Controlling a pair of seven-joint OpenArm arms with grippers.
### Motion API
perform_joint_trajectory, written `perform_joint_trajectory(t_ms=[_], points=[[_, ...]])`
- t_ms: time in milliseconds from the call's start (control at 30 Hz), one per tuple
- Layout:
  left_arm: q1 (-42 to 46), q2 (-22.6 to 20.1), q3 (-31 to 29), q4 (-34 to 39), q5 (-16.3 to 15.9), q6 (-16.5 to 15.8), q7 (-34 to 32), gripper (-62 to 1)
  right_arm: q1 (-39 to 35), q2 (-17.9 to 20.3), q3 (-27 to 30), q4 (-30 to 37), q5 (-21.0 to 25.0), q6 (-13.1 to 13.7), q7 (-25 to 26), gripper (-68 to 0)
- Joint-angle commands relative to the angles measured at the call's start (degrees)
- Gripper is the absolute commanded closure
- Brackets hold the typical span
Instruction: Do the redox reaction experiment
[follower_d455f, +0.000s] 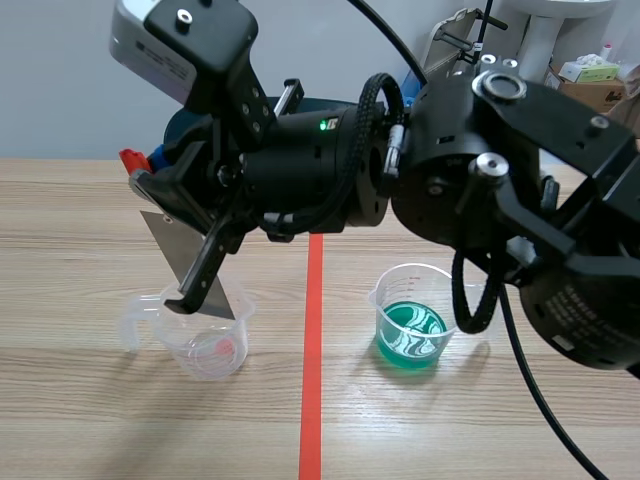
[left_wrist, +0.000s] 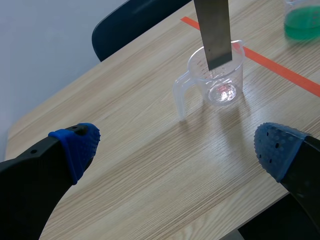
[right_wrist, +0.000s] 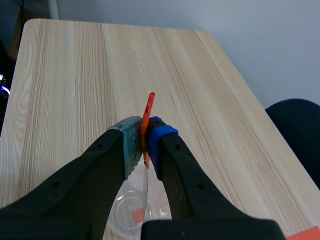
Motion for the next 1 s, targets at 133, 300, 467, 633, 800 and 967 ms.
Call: perform_joint_trajectory(t_ms=[133, 300, 467, 633, 800, 967], points=[[0.1, 0.2, 0.1, 0.6, -0.6, -0.1, -0.8, -62.3, 1.9, -0.4, 1.2, 3.0, 1.8, -0.2, -1.0, -0.6], [0.1, 0.2, 0.1, 0.6, -0.6, -0.2, -0.8, -62.3, 3.9, -0.8, 1.2, 3.6, 6.5, -0.2, -3.7, -0.6], [0.1, 0.2, 0.1, 0.6, -0.6, -0.2, -0.8, -62.3, 5.9, -0.8, 1.2, 4.1, 9.7, -0.4, -5.7, -0.6], [0.1, 0.2, 0.1, 0.6, -0.6, -0.2, -0.8, -62.3, 7.5, -0.8, 1.2, 4.2, 12.3, -0.5, -6.8, -0.6], [0.1, 0.2, 0.1, 0.6, -0.6, -0.5, -0.7, -62.3, 8.3, -0.8, 1.5, 4.2, 14.3, -0.9, -7.4, -0.6], [0.1, 0.2, 0.1, 0.6, -0.6, -0.5, -0.8, -62.3, 8.3, -0.8, 2.4, 4.6, 17.1, -0.9, -8.3, -0.6]])
